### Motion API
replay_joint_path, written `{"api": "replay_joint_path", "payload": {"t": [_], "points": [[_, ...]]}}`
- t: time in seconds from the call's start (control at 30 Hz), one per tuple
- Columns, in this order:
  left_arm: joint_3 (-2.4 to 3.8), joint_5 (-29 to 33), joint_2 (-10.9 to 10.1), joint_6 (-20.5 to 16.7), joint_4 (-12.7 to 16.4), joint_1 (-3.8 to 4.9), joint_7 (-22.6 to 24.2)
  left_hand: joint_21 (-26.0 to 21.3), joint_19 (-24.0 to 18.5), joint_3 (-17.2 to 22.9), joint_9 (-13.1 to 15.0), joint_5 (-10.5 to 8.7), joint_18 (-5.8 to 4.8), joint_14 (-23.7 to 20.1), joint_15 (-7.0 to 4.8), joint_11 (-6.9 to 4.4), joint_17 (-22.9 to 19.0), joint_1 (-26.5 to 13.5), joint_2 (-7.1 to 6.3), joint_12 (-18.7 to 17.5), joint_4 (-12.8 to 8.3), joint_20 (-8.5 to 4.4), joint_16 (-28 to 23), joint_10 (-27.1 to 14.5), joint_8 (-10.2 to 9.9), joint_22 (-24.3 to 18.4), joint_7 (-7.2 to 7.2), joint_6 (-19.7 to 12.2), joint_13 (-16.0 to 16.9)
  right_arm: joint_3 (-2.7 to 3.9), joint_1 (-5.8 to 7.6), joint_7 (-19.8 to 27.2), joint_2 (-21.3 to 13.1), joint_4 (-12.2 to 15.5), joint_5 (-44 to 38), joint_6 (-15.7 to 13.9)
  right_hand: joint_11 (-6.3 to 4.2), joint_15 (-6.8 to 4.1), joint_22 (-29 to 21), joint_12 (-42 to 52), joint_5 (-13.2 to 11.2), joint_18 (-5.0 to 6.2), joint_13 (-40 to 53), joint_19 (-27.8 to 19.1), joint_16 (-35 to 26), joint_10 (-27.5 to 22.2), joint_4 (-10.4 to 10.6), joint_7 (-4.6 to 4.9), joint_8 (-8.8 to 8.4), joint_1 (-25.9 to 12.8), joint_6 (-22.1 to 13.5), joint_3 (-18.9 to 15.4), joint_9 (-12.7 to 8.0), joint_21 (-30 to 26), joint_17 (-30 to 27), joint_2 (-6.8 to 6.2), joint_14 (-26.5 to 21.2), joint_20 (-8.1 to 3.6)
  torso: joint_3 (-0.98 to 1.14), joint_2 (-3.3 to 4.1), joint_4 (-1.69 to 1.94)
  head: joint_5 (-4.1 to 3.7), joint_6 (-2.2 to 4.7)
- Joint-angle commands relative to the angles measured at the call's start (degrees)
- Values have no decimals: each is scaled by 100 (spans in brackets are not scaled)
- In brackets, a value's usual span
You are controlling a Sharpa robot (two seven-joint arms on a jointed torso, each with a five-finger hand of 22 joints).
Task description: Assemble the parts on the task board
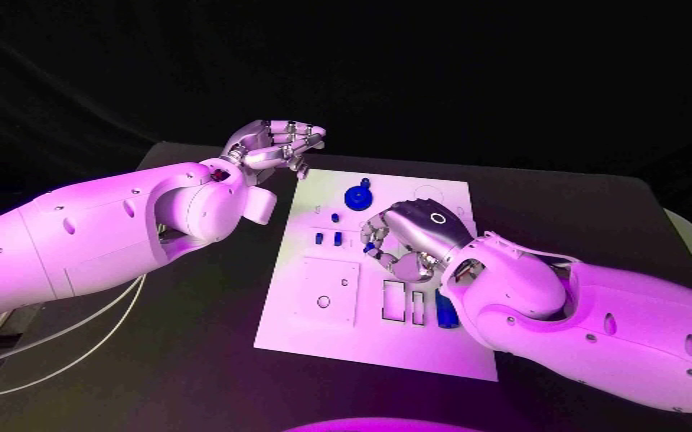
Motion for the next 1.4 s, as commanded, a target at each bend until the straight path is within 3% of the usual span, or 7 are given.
{"api": "replay_joint_path", "payload": {"t": [0.03, 0.1, 0.2, 0.4, 0.73, 1.4], "points": [[3, 45, 53, -19, 7, 9, 21, -16, -36, 28, 4, 26, 47, -36, -5, 9, -5, -1, -36, 22, 1, -2, -24, -28, -18, -2, 10, -21, 7, -11, -146, 191, 150, -125, 108, -36, 29, -24, 1176, -32, 38, -32, -6, 329, 35, 12, -29, 2, -4, -22, 44, 23, 4, -5, 0, -6, 243, -28, -2, 2, -5, 90, -33], [3, 45, 73, -23, 6, 9, 20, -16, -36, 28, 4, 26, 47, -36, -5, 9, -5, -1, -36, 22, 1, -2, -24, -28, -18, -2, 10, -21, 7, -21, -225, 213, 226, -190, 124, -24, 29, -23, 1176, -32, 40, -32, -6, 329, 35, 13, -30, 2, -4, -22, 44, 23, 4, -7, 0, -5, 242, -28, -8, 1, -3, 124, -51], [3, 45, 93, -23, 7, 10, 16, -16, -36, 28, 4, 26, 47, -36, -5, 9, -5, -1, -36, 22, 1, -2, -24, -28, -18, -2, 10, -21, 7, -33, -333, 241, 327, -283, 139, -8, 29, -23, 1176, -32, 40, -32, -6, 329, 35, 13, -30, 2, -4, -22, 44, 23, 4, -7, 0, -5, 242, -28, 4, 4, -11, 180, -74], [3, 45, 106, -14, 8, 11, 7, -24, -40, 31, 5, 25, 48, -41, -3, 10, -14, -6, -38, 23, 1, -1, -27, -30, -16, -11, 9, -19, 8, -43, -420, 246, 427, -404, 112, 12, 32, -22, 1170, -38, 53, -29, -6, 323, 35, 11, -31, 6, -8, -24, 38, 24, 3, -17, -3, -4, 242, -28, 10, 7, -11, 206, -86], [3, 45, 109, 0, 10, 12, -9, -20, -37, 34, 6, 25, 47, -39, -2, 11, -7, -12, -39, 25, 2, 0, -24, -32, -15, -5, 10, -17, 8, -46, -450, 285, 519, -485, 104, 60, 40, -17, 1176, -52, 68, -32, -7, 328, 31, 6, -24, 15, -17, -42, 27, 20, 0, -8, -11, -4, 240, -27, 12, 11, -24, 240, -136], [3, 45, 108, 12, 8, 12, -34, -20, -37, 34, 6, 25, 47, -39, -2, 11, -7, -12, -39, 25, 2, 0, -24, -32, -15, -5, 10, -17, 8, -50, -460, 324, 605, -570, 123, 182, 42, -14, 1169, -58, 75, -29, -7, 322, 25, 8, -22, 16, -20, -49, 23, 18, -1, -20, -28, -2, 236, -25, 11, 8, -17, 305, -193]]}}
